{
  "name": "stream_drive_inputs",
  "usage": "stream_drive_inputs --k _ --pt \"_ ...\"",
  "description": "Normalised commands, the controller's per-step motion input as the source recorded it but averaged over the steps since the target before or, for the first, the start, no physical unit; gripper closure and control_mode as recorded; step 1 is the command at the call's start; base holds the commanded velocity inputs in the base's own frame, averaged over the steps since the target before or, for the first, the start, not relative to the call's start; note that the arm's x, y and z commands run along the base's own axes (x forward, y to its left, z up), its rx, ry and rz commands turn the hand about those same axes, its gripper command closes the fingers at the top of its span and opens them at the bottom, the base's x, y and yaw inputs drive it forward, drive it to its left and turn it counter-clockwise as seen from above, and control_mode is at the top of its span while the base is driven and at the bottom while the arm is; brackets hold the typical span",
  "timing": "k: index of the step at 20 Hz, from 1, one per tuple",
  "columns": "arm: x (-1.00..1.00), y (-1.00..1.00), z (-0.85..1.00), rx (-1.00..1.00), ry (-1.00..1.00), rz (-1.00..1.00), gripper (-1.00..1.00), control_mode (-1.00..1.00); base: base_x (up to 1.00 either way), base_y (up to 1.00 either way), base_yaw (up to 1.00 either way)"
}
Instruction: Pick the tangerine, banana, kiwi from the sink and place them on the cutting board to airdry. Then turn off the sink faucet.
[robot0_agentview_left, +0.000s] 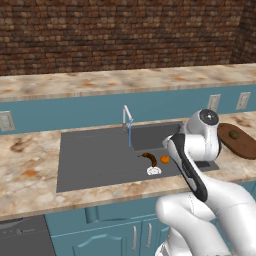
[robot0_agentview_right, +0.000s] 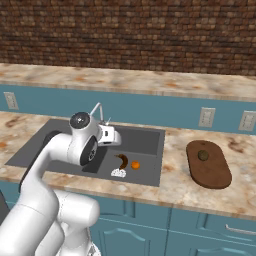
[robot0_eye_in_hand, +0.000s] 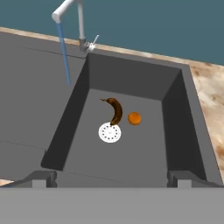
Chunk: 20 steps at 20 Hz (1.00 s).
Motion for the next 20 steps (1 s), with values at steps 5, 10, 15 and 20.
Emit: stream_drive_inputs --k 5,10,15,20 --pt "0.32 0.00 -0.34 0.01 0.04 0.00 -1.00 -1.00 0.00 0.00 0.00" --pt "0.25 0.00 -0.26 0.01 0.03 0.00 -1.00 -1.00 0.00 0.00 0.00" --pt "0.21 0.00 -0.26 0.04 0.04 0.00 -1.00 -1.00 0.00 0.00 0.00" --pt "0.19 0.00 -0.25 0.02 0.04 0.00 -1.00 -1.00 0.00 0.00 0.00"
